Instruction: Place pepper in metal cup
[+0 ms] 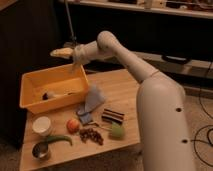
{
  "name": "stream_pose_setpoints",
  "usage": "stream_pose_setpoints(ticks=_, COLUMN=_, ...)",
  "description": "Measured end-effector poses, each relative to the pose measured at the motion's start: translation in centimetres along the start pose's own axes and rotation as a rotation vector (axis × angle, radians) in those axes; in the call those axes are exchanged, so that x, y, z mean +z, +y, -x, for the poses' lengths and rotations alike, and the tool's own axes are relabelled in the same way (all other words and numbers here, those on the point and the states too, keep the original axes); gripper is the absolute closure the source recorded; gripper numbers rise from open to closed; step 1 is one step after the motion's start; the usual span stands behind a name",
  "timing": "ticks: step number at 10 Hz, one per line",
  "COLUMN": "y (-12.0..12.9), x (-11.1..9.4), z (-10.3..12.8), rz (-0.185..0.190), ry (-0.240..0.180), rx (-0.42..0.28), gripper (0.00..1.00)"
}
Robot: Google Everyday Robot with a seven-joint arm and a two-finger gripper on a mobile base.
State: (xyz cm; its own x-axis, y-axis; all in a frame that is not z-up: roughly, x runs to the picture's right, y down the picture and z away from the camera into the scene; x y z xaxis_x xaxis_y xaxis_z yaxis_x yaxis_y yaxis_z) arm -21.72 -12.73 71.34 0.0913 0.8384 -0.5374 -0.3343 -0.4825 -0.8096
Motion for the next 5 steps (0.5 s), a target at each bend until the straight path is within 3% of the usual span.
stream_pose_setpoints(ticks=3, y=1.6, x=1.1, z=-5.1, rz=0.025, ry=-0.037, rx=-0.055, gripper=0.2)
stream_pose_setpoints(ticks=5, y=2.4, x=1.8, z=-7.2, rz=-0.046, ry=-0.053, rx=-0.102, gripper=0.2)
